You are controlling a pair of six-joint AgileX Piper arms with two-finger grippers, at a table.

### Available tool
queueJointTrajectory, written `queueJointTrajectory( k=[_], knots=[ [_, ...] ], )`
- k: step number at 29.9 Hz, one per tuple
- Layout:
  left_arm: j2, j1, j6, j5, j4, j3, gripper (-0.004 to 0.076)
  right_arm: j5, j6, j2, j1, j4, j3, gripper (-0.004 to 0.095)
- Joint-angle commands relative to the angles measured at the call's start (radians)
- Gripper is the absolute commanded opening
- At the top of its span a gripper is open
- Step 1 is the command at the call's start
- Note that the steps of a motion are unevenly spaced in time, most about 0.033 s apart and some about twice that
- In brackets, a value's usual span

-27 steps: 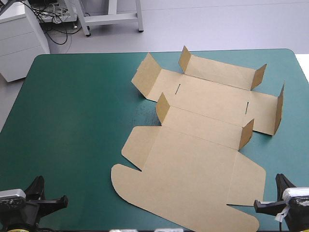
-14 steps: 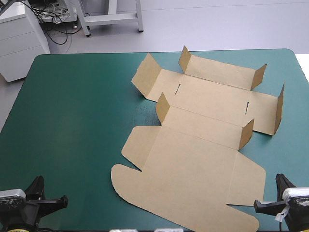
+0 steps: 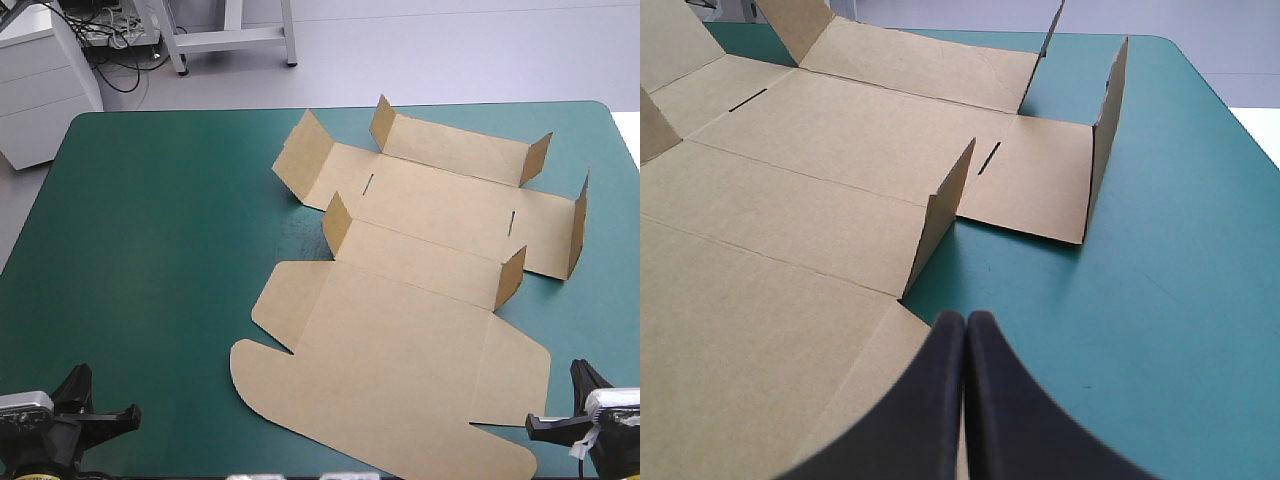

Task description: Fold the box

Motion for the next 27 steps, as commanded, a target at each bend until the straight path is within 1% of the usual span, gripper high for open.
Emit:
queueJointTrajectory(
  k=[1, 3, 4, 6, 8, 10, 11, 13, 15, 20, 23, 27],
  knots=[
    [-0.015, -0.006, -0.003, -0.068, -0.018, -0.034, -0.0032, -0.074, -0.023, -0.027, -0.005, 0.015, -0.033, 0.0038],
    [-0.015, -0.006, -0.003, -0.068, -0.018, -0.034, -0.0032, -0.074, -0.070, -0.027, -0.005, 0.052, -0.033, 0.0120],
    [-0.015, -0.006, -0.003, -0.068, -0.018, -0.034, -0.0032, -0.074, -0.095, -0.027, -0.005, 0.071, -0.033, 0.0179],
    [-0.015, -0.006, -0.003, -0.068, -0.018, -0.034, -0.0032, -0.074, -0.129, -0.027, -0.005, 0.094, -0.033, 0.0303],
    [-0.015, -0.006, -0.003, -0.068, -0.018, -0.034, -0.0032, -0.074, -0.131, -0.027, -0.005, 0.096, -0.033, 0.0448],
    [-0.015, -0.006, -0.003, -0.068, -0.018, -0.034, -0.0032, -0.074, -0.131, -0.027, -0.005, 0.096, -0.033, 0.0571],
    [-0.015, -0.006, -0.003, -0.068, -0.018, -0.034, -0.0032, -0.074, -0.131, -0.027, -0.005, 0.096, -0.033, 0.0619],
    [-0.015, -0.006, -0.003, -0.068, -0.018, -0.034, -0.0032, -0.074, -0.131, -0.027, -0.005, 0.096, -0.033, 0.0677],
    [-0.015, -0.006, -0.003, -0.068, -0.018, -0.034, -0.0032, -0.074, -0.129, -0.027, -0.005, 0.096, -0.033, 0.0707],
    [-0.015, -0.006, -0.003, -0.068, -0.018, -0.034, -0.0032, -0.069, -0.123, 0.017, -0.005, 0.094, -0.033, 0.0714],
    [-0.015, -0.006, -0.003, -0.068, -0.018, -0.034, -0.0032, -0.066, -0.066, 0.080, -0.005, 0.094, -0.054, 0.0714],
    [-0.015, -0.006, -0.003, -0.070, -0.018, -0.034, -0.0032, -0.066, 0.026, 0.216, -0.005, 0.094, -0.133, 0.0713]
  ],
)
